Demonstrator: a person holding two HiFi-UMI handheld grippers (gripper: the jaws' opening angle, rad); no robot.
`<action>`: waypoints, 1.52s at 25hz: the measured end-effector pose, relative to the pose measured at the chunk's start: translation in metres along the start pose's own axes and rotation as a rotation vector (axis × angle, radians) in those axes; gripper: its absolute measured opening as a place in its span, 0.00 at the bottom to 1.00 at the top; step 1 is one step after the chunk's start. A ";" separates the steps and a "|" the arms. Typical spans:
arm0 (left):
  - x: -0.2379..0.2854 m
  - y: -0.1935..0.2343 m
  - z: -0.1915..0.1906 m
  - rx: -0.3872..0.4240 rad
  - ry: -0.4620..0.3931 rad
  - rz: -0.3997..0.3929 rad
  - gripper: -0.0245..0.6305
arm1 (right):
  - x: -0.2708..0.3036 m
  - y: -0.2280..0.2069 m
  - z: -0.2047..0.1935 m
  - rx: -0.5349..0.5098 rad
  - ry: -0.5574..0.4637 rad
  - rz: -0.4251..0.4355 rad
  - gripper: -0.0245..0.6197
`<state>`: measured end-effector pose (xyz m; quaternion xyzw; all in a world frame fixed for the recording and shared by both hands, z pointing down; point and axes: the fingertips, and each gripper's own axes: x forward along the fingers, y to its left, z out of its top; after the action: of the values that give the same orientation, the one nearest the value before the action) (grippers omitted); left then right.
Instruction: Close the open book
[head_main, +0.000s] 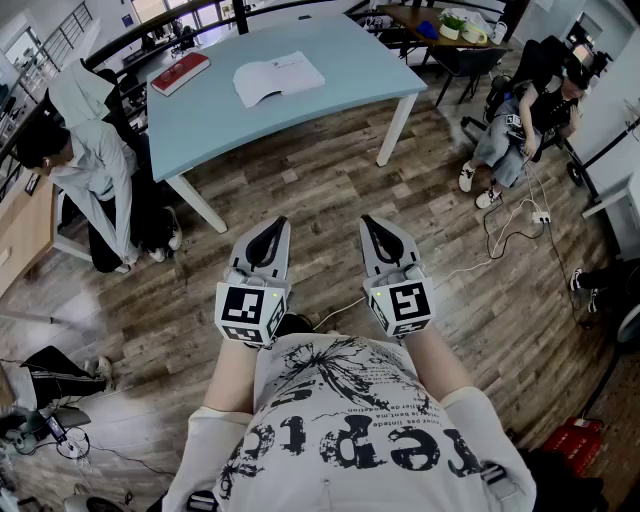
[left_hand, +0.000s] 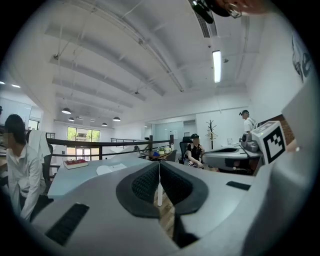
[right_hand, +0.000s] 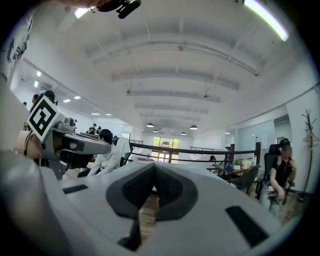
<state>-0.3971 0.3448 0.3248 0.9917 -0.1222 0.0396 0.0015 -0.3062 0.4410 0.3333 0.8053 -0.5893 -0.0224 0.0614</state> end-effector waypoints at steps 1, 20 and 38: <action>0.001 -0.001 -0.001 -0.001 -0.001 -0.003 0.07 | 0.000 -0.001 -0.001 0.001 -0.001 -0.001 0.05; 0.036 -0.019 -0.017 -0.040 0.034 -0.032 0.07 | 0.007 -0.036 -0.022 0.052 0.034 -0.023 0.05; 0.183 0.068 -0.029 -0.099 0.059 -0.062 0.07 | 0.158 -0.112 -0.056 0.076 0.105 -0.067 0.05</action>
<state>-0.2390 0.2345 0.3672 0.9921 -0.0932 0.0624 0.0555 -0.1460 0.3280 0.3801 0.8264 -0.5584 0.0402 0.0607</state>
